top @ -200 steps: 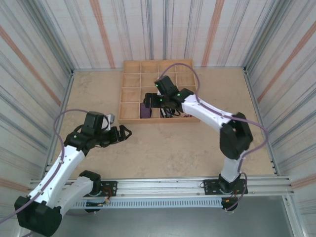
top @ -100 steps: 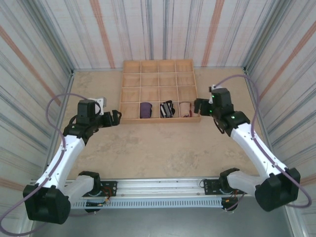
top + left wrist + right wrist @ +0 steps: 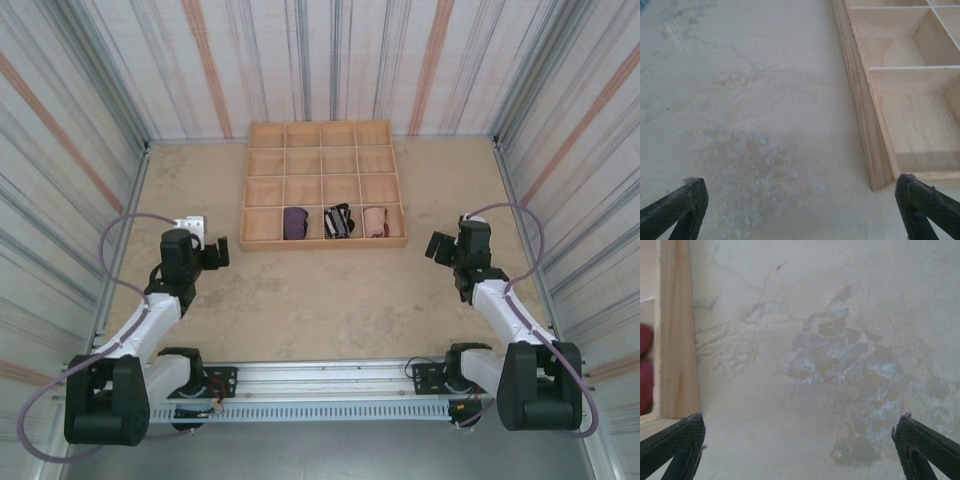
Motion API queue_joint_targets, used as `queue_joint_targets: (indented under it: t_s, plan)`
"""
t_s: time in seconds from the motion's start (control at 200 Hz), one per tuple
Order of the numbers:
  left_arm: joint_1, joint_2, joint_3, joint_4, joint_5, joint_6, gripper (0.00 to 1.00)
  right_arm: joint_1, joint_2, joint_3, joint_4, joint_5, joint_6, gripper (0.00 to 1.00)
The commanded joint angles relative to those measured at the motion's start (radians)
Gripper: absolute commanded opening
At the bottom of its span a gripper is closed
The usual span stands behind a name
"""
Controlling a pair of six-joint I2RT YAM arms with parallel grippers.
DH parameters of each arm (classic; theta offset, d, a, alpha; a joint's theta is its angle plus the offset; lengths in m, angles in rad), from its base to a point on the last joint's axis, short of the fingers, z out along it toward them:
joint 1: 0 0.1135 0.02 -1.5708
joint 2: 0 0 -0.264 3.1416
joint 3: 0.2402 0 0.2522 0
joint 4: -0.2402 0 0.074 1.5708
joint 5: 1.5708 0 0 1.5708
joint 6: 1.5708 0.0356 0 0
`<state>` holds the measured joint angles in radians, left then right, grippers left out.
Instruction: Roll the socks
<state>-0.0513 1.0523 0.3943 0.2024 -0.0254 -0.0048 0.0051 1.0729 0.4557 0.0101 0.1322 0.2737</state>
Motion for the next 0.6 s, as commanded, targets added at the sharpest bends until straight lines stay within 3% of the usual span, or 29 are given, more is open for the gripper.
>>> queue_joint_targets:
  t_s: [0.0,0.12,0.2,0.301,0.371,0.501,0.596]
  plan:
    - [0.011,0.080,-0.019,0.245,0.042,0.103,0.99,-0.002,0.009,-0.045,0.243,0.080,-0.065,0.99]
    - [0.011,0.194,-0.045,0.407,0.017,0.119,0.99,-0.002,0.028,-0.103,0.393,0.115,-0.111,1.00]
    - [0.011,0.242,-0.038,0.471,0.083,0.149,0.99,-0.004,0.047,-0.141,0.514,0.103,-0.138,1.00]
    - [0.024,0.288,0.012,0.436,0.133,0.124,0.99,-0.002,0.116,-0.141,0.616,0.080,-0.172,1.00]
    - [0.041,0.339,-0.046,0.599,0.204,0.120,0.99,-0.003,0.190,-0.139,0.689,0.066,-0.186,0.99]
    - [0.044,0.441,-0.097,0.780,0.124,0.082,0.99,-0.004,0.273,-0.155,0.812,-0.017,-0.199,1.00]
    - [0.051,0.450,-0.024,0.652,0.129,0.080,0.99,-0.005,0.351,-0.183,0.941,-0.059,-0.205,1.00]
